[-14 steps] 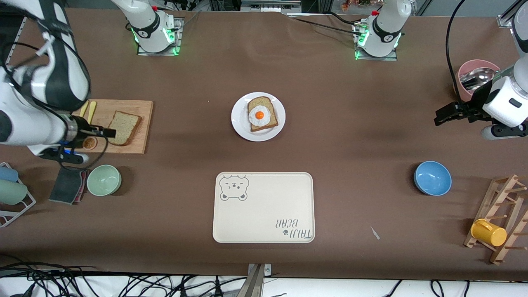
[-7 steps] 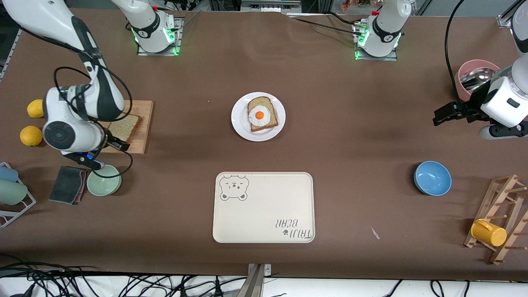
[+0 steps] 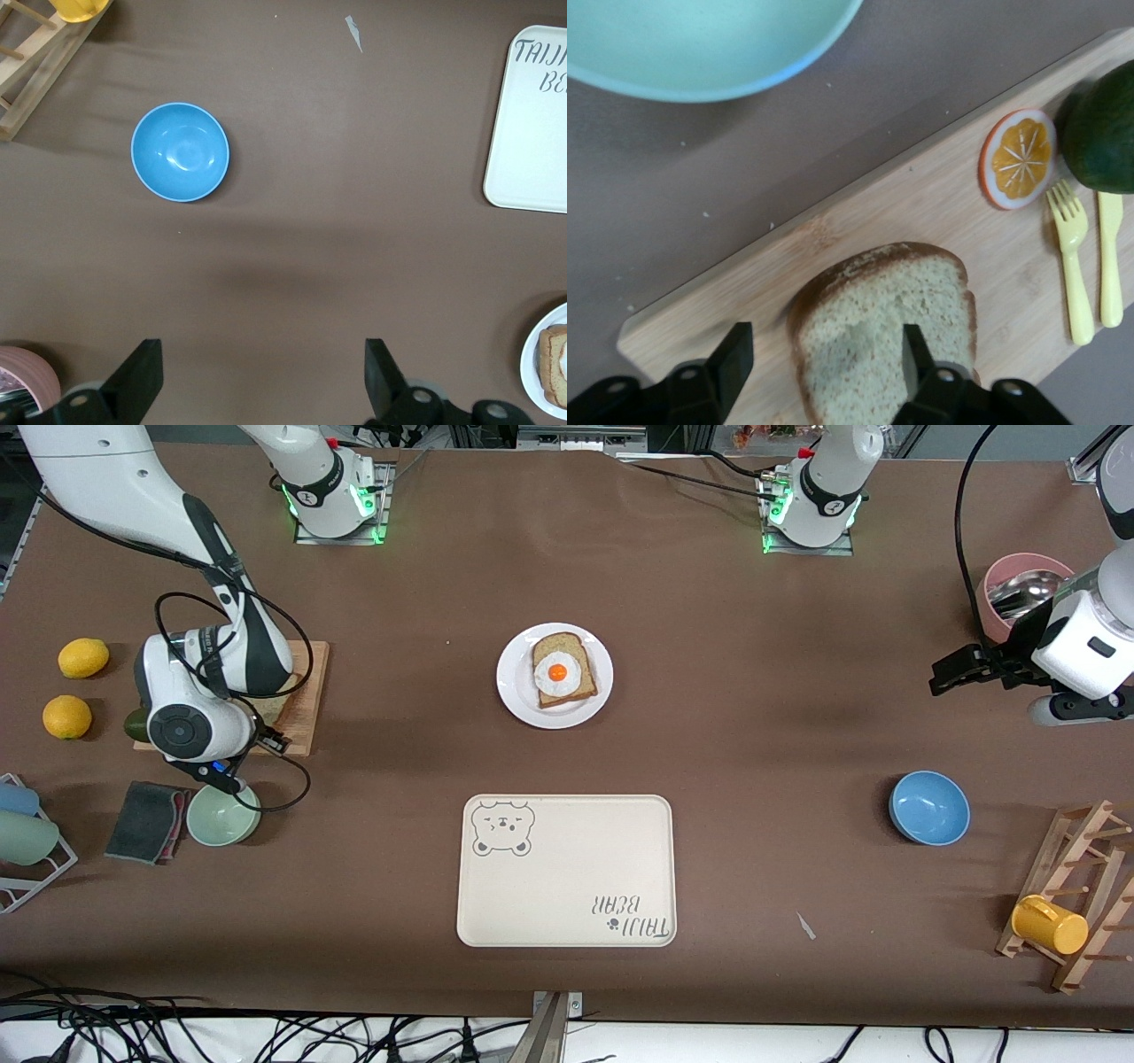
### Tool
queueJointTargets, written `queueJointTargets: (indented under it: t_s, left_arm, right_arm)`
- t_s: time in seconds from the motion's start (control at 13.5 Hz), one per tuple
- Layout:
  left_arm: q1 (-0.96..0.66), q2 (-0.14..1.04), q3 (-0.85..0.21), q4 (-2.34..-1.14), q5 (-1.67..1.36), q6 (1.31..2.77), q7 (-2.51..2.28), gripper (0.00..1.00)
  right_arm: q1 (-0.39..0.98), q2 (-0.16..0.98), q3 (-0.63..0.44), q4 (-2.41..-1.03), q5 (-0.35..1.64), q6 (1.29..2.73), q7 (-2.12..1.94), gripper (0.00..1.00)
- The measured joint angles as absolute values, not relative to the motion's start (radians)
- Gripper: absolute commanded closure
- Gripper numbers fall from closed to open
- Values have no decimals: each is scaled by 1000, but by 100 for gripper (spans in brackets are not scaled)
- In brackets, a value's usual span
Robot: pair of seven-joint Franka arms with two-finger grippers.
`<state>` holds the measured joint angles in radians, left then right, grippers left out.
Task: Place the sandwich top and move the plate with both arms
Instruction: 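Grasp the bread slice with the right gripper and lift it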
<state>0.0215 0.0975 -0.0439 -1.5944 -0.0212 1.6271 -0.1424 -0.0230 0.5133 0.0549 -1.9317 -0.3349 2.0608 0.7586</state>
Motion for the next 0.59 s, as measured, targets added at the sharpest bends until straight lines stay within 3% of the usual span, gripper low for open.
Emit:
queueJointTargets:
  t_s: [0.07, 0.22, 0.3, 0.37, 0.59]
  left_arm:
    - [21, 97, -44, -1594, -21, 1627, -142, 0]
    - [21, 97, -44, -1594, -21, 1627, -142, 0]
    - [21, 97, -44, -1594, -21, 1627, -142, 0]
    - [21, 97, -44, -1594, -21, 1627, -142, 0]
    - [21, 97, -44, -1594, -21, 1627, -142, 0]
  right_arm:
    - [-23, 518, 55, -1935, -340, 2062, 768, 45]
    - [-23, 524, 55, -1940, -349, 2065, 774, 75]
    - [-23, 527, 55, -1940, -350, 2068, 775, 83]
    - [-23, 528, 56, -1940, -350, 2072, 777, 98]
    - [-22, 529, 56, -1940, -352, 2075, 780, 100]
